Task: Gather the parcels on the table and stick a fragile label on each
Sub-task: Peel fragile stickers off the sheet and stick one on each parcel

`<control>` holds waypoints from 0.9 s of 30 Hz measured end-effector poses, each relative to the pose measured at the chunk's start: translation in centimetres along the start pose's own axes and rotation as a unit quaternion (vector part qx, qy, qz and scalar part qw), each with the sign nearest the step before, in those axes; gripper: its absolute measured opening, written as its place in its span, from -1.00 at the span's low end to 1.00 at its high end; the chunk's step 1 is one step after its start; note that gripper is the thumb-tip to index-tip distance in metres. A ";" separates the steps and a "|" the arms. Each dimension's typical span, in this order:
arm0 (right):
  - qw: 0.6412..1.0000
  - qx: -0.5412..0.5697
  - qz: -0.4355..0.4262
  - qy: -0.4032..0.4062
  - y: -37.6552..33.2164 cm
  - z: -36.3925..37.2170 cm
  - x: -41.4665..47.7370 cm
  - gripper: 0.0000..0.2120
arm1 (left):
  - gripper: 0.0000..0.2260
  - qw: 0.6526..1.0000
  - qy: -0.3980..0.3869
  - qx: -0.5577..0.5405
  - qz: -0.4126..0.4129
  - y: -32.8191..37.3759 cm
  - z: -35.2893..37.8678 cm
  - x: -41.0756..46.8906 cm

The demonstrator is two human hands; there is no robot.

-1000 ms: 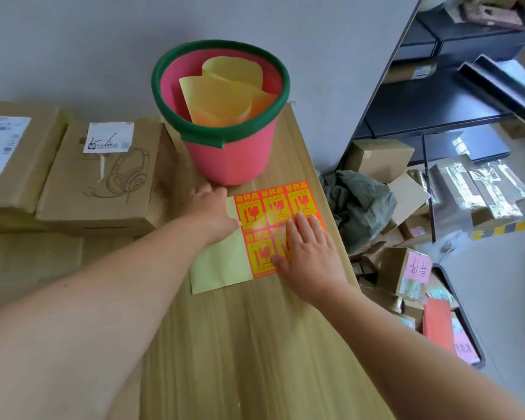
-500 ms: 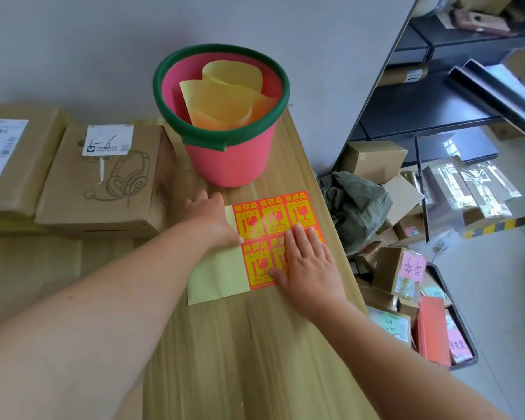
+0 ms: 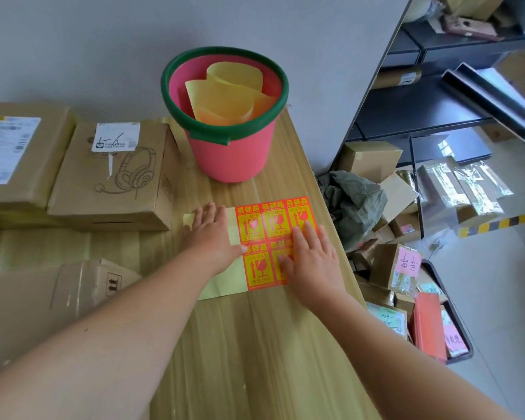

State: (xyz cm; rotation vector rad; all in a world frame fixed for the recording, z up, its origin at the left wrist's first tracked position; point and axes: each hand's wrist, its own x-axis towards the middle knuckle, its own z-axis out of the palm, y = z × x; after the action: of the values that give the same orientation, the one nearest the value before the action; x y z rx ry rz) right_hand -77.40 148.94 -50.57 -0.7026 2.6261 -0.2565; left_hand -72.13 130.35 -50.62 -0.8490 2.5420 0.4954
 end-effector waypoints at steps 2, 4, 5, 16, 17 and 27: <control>0.999 0.004 0.032 0.002 0.2 0.1 -0.1 -0.31 | -0.06 1.000 -0.002 -0.005 0.002 0.0 0.4 -0.3; 0.999 -0.003 0.040 -0.005 0.1 0.5 -0.3 -0.29 | -0.03 1.000 0.000 -0.006 0.003 0.1 0.9 -0.8; 0.999 -0.004 0.037 -0.007 -0.1 0.6 -0.5 -0.29 | -0.02 1.000 0.002 -0.006 0.003 0.1 1.1 -1.1; 0.999 -0.020 -0.008 -0.030 -0.3 1.1 -1.5 -0.29 | -0.41 0.979 0.133 -0.154 0.008 0.6 -0.1 -2.5; 0.999 -0.019 -0.009 -0.031 -0.2 1.1 -1.6 -0.29 | -0.50 0.974 0.131 -0.185 -0.004 0.6 -0.4 -2.6; 0.992 0.092 -0.050 0.069 -2.8 -3.5 -3.2 -0.41 | -0.93 0.890 -0.047 -0.454 0.004 1.2 -5.8 -6.4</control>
State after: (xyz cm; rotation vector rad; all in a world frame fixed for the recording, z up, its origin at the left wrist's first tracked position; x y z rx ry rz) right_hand -75.10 148.42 -45.56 -0.7783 2.6546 -0.5892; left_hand -69.84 131.74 -42.31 -1.0525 2.1525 1.7495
